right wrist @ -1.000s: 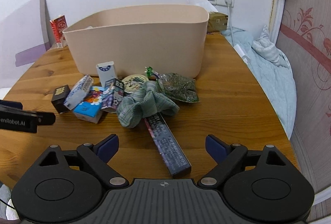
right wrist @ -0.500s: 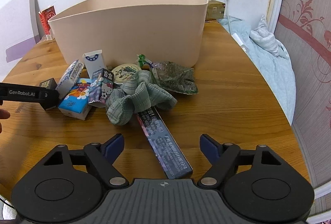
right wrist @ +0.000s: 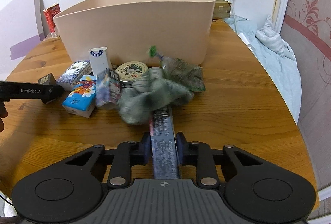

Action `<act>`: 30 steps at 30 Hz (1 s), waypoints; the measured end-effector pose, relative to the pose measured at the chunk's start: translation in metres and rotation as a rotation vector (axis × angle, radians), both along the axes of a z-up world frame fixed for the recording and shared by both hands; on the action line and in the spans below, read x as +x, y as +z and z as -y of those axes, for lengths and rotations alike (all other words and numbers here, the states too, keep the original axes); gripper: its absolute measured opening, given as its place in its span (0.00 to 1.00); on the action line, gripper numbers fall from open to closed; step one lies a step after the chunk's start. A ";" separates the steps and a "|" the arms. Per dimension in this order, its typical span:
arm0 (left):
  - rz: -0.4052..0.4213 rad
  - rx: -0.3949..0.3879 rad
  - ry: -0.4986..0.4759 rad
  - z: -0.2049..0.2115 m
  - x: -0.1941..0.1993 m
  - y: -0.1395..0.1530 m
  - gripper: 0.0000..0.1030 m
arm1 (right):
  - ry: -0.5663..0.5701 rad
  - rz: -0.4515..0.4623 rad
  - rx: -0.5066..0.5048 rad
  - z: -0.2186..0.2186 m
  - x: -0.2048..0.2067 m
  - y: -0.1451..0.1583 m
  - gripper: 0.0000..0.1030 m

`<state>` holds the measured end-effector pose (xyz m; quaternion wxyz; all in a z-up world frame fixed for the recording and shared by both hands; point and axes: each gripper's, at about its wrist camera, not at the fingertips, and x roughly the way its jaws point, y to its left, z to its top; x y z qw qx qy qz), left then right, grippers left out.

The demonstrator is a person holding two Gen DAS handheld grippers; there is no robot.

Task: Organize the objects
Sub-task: 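Grasp the black cube box with left tool while right grasps dark stick box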

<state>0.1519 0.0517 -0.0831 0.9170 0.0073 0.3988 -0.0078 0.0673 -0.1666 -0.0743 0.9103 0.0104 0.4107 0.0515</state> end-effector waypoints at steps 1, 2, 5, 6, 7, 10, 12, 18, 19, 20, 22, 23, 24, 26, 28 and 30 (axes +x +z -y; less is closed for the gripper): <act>-0.004 0.000 -0.006 0.000 -0.003 0.001 0.48 | 0.001 0.001 0.005 0.000 -0.002 0.001 0.22; -0.011 -0.004 -0.011 0.000 -0.004 0.002 0.48 | 0.001 0.004 0.008 0.000 -0.005 0.002 0.22; -0.035 -0.043 -0.019 -0.002 -0.015 0.006 0.48 | 0.008 0.018 0.021 0.000 -0.014 0.009 0.22; -0.040 -0.054 -0.023 -0.003 -0.020 0.008 0.48 | 0.013 0.024 0.027 0.001 -0.017 0.012 0.22; -0.036 -0.057 -0.025 -0.002 -0.025 0.010 0.48 | 0.018 0.032 0.030 0.000 -0.020 0.015 0.22; -0.005 -0.045 -0.032 0.000 -0.040 0.021 0.48 | 0.033 0.057 0.027 -0.001 -0.030 0.025 0.22; 0.017 -0.043 -0.039 0.002 -0.049 0.030 0.48 | 0.040 0.075 0.035 -0.001 -0.037 0.032 0.22; 0.098 -0.039 -0.068 0.010 -0.068 0.061 0.48 | 0.042 0.149 0.054 0.000 -0.048 0.054 0.22; 0.110 -0.036 -0.073 0.011 -0.068 0.066 0.48 | 0.039 0.161 0.059 0.002 -0.048 0.058 0.22; 0.125 -0.034 -0.078 0.013 -0.069 0.073 0.48 | 0.038 0.172 0.064 0.003 -0.047 0.062 0.22; 0.153 -0.029 -0.086 0.016 -0.069 0.083 0.48 | 0.037 0.199 0.068 0.004 -0.044 0.070 0.22; 0.167 -0.023 -0.089 0.018 -0.067 0.089 0.48 | 0.038 0.214 0.068 0.005 -0.041 0.075 0.22; 0.180 -0.017 -0.090 0.020 -0.064 0.094 0.48 | 0.039 0.230 0.068 0.005 -0.038 0.080 0.22; 0.204 -0.007 -0.092 0.024 -0.057 0.104 0.48 | 0.041 0.264 0.073 0.006 -0.029 0.090 0.22; 0.225 -0.004 -0.094 0.026 -0.050 0.113 0.48 | 0.043 0.302 0.089 0.008 -0.018 0.100 0.22; 0.246 0.002 -0.091 0.030 -0.039 0.122 0.48 | 0.048 0.342 0.103 0.008 -0.007 0.111 0.22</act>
